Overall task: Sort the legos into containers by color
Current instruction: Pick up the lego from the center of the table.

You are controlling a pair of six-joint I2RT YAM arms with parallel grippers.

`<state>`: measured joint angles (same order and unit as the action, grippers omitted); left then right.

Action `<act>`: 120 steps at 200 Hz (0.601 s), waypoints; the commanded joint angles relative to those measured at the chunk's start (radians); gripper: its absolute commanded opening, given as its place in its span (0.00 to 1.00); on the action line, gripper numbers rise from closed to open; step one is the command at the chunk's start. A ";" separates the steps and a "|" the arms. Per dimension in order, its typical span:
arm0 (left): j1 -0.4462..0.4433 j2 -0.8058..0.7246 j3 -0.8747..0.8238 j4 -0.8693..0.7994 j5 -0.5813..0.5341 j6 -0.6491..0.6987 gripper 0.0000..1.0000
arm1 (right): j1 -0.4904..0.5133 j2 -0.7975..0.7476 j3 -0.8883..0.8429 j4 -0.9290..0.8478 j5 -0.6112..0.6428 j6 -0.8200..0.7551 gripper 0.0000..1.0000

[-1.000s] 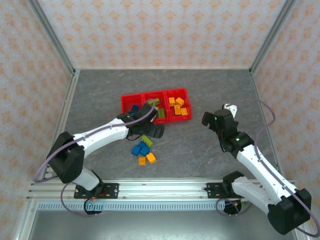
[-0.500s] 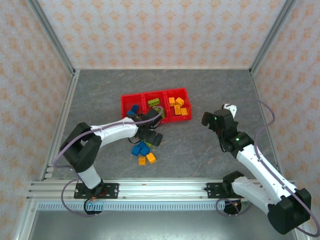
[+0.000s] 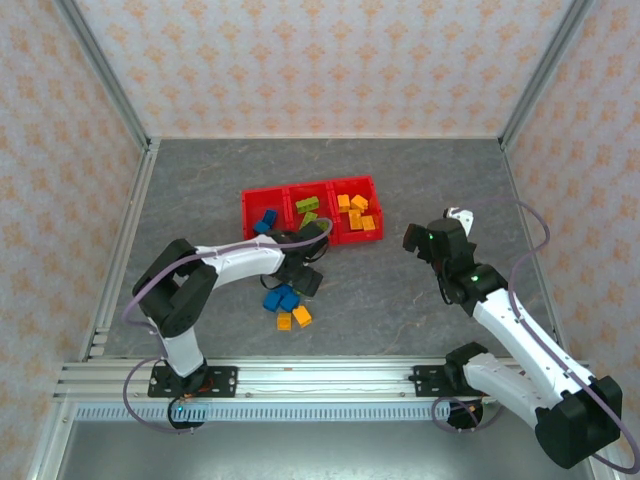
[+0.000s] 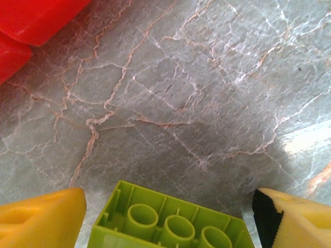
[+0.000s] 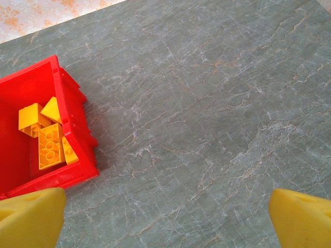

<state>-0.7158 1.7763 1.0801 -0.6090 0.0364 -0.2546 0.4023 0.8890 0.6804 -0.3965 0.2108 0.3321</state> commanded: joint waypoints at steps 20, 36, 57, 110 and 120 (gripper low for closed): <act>-0.007 0.060 0.021 -0.055 -0.046 0.025 0.82 | -0.005 -0.003 0.007 -0.002 0.035 -0.009 1.00; -0.008 0.064 0.023 -0.051 -0.037 0.030 0.76 | -0.004 -0.004 0.008 -0.002 0.036 -0.012 1.00; -0.006 0.069 0.029 -0.051 -0.036 0.030 0.72 | -0.004 -0.003 0.008 -0.002 0.038 -0.014 1.00; -0.007 0.057 0.018 -0.055 -0.049 0.020 0.68 | -0.005 -0.004 0.003 -0.002 0.038 -0.014 1.00; -0.008 0.054 0.014 -0.054 -0.049 0.019 0.68 | -0.005 -0.004 0.002 -0.002 0.038 -0.013 1.00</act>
<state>-0.7269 1.8061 1.1114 -0.6212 0.0467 -0.2340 0.4023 0.8890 0.6804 -0.3965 0.2169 0.3286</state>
